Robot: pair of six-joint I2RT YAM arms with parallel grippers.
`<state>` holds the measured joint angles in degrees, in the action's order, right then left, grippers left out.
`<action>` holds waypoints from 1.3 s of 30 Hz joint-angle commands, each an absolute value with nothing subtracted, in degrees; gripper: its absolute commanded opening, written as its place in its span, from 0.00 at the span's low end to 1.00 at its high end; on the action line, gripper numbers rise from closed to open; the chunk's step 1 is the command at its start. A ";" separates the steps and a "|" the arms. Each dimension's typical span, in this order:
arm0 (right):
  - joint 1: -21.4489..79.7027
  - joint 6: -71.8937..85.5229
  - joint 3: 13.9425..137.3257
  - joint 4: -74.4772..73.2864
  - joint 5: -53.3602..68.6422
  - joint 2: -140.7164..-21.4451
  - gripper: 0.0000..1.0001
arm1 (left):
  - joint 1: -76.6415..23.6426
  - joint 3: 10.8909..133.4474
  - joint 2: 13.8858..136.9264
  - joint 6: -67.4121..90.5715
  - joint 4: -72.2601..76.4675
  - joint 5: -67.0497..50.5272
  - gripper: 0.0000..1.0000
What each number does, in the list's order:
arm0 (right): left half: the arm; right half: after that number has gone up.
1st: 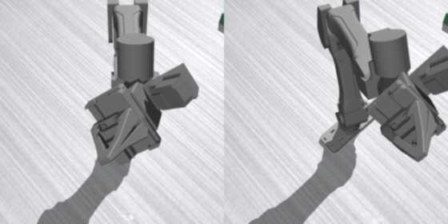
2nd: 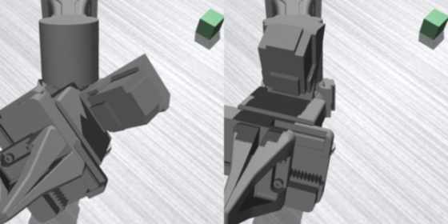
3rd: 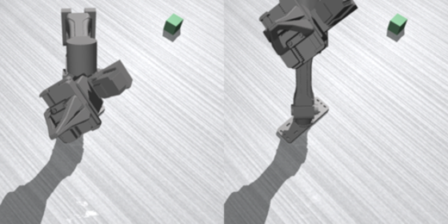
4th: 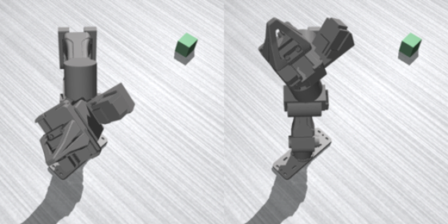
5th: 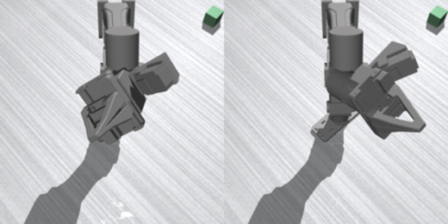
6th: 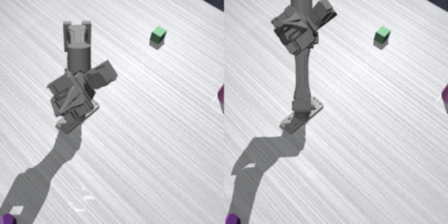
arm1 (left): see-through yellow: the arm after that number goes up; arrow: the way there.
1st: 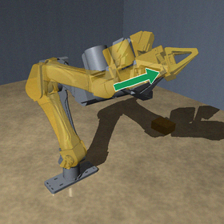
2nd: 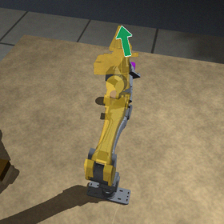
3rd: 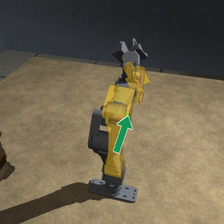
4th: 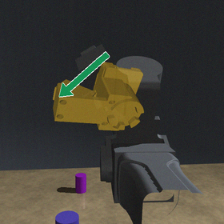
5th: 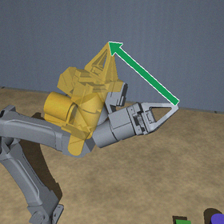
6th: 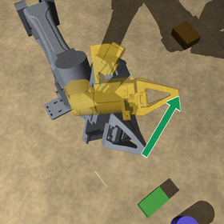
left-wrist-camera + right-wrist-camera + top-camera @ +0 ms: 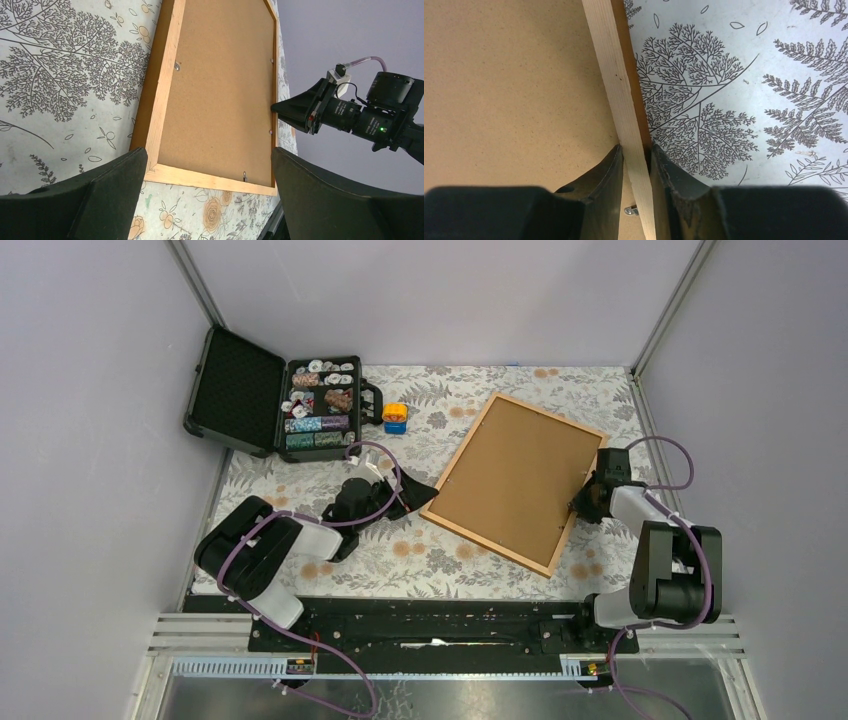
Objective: Put the photo into the frame
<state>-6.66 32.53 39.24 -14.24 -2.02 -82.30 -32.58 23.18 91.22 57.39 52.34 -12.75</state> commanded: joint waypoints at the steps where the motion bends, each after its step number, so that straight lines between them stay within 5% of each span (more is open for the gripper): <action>1: -6.57 29.99 36.66 -12.93 -0.17 -80.55 0.00 | -32.87 24.62 89.91 56.07 53.80 -11.71 0.98; 14: -6.54 37.16 21.49 10.56 10.16 -55.61 0.00 | -36.68 26.42 84.43 51.73 43.22 -6.30 0.98; 22: -6.55 38.07 13.74 21.66 14.72 -46.60 0.00 | -37.67 27.76 84.37 60.05 33.40 -18.68 0.97; 29: -6.50 40.30 11.36 22.70 14.46 -43.66 0.00 | -45.50 31.75 83.75 66.22 21.61 -12.06 0.93; 31: -6.50 40.36 15.14 12.17 12.44 -44.54 0.00 | -47.93 34.71 83.44 63.37 17.37 -7.85 0.93; 32: -6.50 40.22 16.71 8.56 12.21 -45.23 0.05 | -48.77 36.20 83.56 62.02 15.17 -6.51 0.93; 35: -6.50 36.95 21.51 -1.90 15.29 -49.25 0.42 | -49.88 38.70 83.00 59.08 11.97 -4.26 0.93; 39: -6.37 32.13 26.42 -11.74 18.60 -56.25 0.73 | -50.10 40.32 81.72 55.36 7.78 -1.03 0.93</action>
